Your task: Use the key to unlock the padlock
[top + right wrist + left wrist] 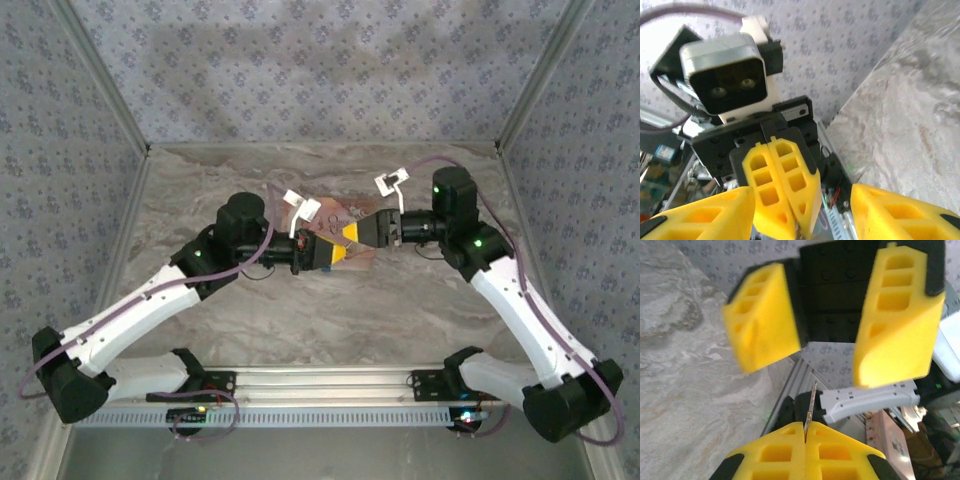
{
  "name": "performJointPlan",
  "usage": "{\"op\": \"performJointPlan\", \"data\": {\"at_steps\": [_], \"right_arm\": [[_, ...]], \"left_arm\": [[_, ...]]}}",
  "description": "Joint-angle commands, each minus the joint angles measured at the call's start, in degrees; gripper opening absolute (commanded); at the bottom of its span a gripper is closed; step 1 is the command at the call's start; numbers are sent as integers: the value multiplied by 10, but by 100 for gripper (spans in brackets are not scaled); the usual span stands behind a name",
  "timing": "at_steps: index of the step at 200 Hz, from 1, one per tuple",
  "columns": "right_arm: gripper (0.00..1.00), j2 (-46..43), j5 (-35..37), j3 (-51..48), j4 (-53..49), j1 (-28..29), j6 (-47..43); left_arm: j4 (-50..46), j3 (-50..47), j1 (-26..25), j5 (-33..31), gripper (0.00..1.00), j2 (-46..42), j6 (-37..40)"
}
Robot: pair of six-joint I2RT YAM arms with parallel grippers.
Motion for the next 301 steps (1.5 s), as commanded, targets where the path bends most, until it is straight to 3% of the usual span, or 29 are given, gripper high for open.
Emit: {"op": "performJointPlan", "data": {"at_steps": [1,52,97,119,143,229,301], "right_arm": [[56,-46,78,-40,60,-6,48],[44,-128,226,-173,206,34,130],[35,-148,312,-225,308,83,153],[36,-142,307,-238,342,95,153],[46,-147,307,-262,376,103,147],[46,-128,276,-247,448,116,130],[26,-119,256,-225,467,129,116]], "left_arm": [[61,-17,-1,-47,0,-24,-21],[155,-59,-2,-100,0,-25,-75],[210,-81,-17,-139,0,-29,-101],[223,-82,-18,-142,0,-29,-113],[235,-80,-18,-141,0,-31,-124],[279,-80,-22,-128,0,-26,-157],[295,-74,-24,-119,0,-18,-167]]}}
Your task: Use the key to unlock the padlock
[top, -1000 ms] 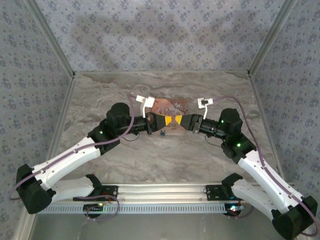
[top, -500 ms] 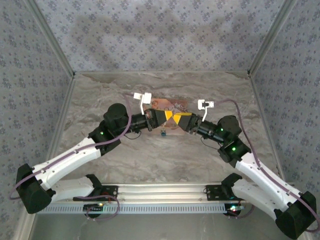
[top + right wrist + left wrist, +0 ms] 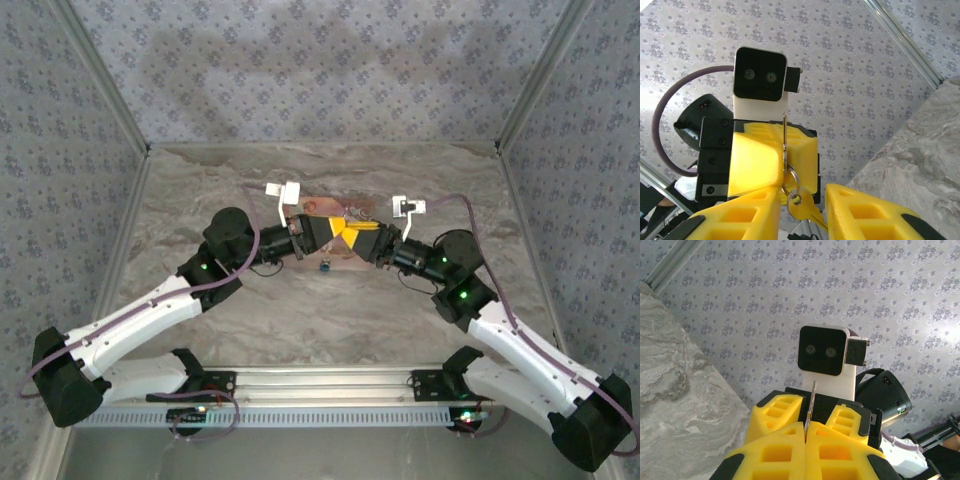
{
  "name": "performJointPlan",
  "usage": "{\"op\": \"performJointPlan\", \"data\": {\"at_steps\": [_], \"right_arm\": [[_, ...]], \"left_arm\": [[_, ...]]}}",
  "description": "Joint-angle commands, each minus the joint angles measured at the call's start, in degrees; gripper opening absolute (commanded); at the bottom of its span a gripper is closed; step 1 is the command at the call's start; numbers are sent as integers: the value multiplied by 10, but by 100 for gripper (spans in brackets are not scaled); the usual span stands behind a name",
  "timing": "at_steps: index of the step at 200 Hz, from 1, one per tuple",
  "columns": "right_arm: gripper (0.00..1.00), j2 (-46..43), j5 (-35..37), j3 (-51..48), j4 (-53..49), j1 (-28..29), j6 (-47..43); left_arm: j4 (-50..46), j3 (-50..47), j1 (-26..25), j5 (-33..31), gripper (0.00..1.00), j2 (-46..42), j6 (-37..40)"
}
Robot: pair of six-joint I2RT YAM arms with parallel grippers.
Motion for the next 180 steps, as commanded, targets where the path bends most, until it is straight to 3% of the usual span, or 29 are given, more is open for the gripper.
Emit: {"op": "performJointPlan", "data": {"at_steps": [1,25,49,73,94,117,180], "right_arm": [[25,-3,-15,29,26,6,-18],[16,0,-17,40,14,7,-29],[0,4,-20,52,-2,8,-43],[0,-1,-20,56,-21,7,-55],[0,-6,-31,57,-40,4,-58],[0,-7,-57,66,-77,-4,-60],[0,-28,-96,63,-117,-22,-51]], "left_arm": [[29,8,-8,14,0,-2,-5],[33,12,-13,17,0,4,-5],[35,14,-17,17,0,7,-4],[34,9,-17,10,0,3,-4],[23,5,-17,0,28,-6,1],[3,10,-17,-5,42,-12,14],[-9,9,-16,-2,42,-6,19]]}}
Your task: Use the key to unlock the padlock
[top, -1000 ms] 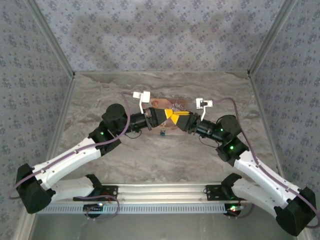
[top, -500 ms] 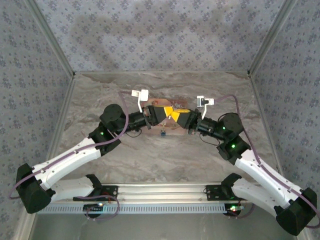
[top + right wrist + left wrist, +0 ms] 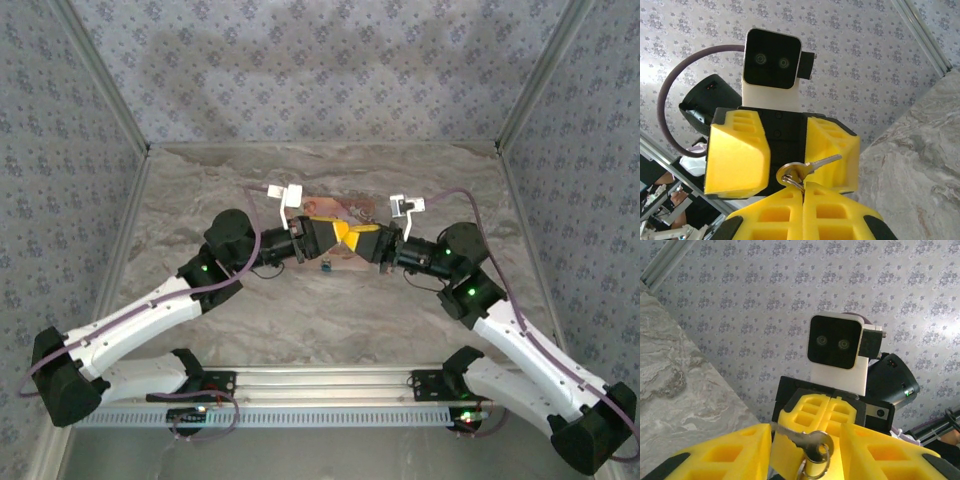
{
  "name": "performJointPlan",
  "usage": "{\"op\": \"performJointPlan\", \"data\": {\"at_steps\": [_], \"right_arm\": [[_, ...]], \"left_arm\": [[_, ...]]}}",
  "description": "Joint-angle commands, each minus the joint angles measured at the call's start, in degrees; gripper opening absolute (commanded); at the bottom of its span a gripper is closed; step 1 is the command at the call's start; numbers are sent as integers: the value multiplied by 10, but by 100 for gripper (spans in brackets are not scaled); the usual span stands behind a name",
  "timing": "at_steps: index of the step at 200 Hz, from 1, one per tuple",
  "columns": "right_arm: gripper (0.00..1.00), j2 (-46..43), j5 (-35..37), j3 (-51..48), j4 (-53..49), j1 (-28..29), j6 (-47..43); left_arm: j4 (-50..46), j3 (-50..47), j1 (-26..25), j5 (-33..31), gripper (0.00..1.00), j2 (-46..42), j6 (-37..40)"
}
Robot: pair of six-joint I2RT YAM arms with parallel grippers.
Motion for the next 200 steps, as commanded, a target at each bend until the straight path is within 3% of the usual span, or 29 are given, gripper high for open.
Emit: {"op": "performJointPlan", "data": {"at_steps": [1,20,53,88,130,200], "right_arm": [[0,-17,-30,18,-22,-6,-6],[0,-20,-44,18,-25,-9,-4],[0,-20,-56,19,-37,-11,-11],[0,-26,-49,11,-28,-17,-5],[0,-35,-40,6,-20,-33,5],[0,-34,-48,3,-4,-45,19]], "left_arm": [[0,9,-5,0,43,-3,13],[-6,10,-5,-1,49,-5,15],[4,11,-5,13,50,5,5],[21,11,-6,24,36,15,-7],[46,-9,-5,23,54,1,-14],[59,-21,-5,35,58,-9,-23]]}}
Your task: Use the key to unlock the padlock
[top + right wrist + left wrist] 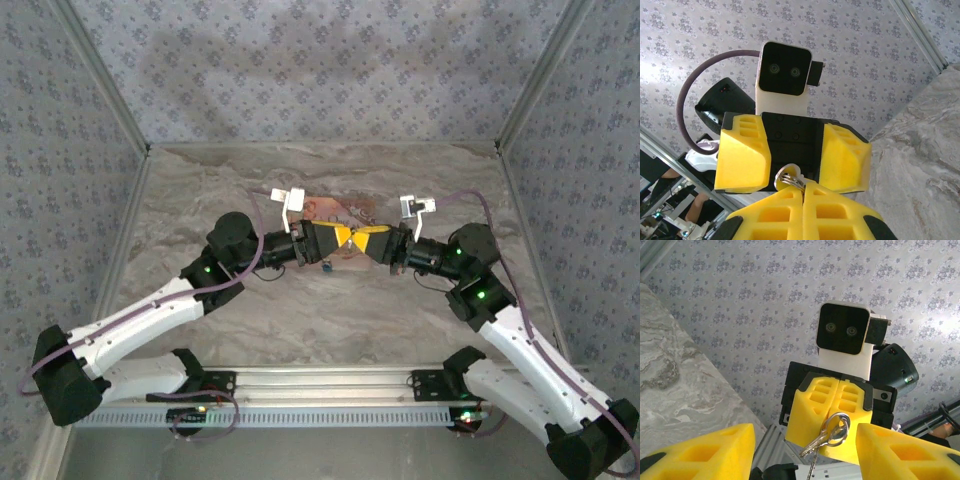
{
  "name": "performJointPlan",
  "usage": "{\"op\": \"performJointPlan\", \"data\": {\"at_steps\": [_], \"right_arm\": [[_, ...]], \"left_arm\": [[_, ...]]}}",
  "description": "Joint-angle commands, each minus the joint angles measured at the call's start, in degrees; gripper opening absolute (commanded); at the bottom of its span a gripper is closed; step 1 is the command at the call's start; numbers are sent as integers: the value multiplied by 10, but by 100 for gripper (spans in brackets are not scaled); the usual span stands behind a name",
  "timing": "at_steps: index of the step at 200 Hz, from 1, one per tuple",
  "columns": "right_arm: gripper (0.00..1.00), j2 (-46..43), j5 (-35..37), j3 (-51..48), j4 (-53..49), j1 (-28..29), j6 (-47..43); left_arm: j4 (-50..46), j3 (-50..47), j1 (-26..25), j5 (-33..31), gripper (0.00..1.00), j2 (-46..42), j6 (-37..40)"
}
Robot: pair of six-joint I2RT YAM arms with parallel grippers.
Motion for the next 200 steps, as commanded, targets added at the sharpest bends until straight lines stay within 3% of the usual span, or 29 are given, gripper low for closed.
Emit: {"op": "performJointPlan", "data": {"at_steps": [1,69,152,174,200], "right_arm": [[0,-6,-8,3,27,-2,12],[0,-3,-12,-1,41,0,18],[0,-6,-7,-16,39,-9,17],[0,-4,-13,-16,55,-10,28],[0,-5,-14,-5,43,-11,21]], "left_arm": [[35,-3,-5,15,59,-13,-8],[64,-3,-5,32,61,-5,-19],[78,-3,-6,36,33,-3,-25],[66,-2,-5,32,44,-1,-21],[76,-7,-6,34,40,3,-26]]}}
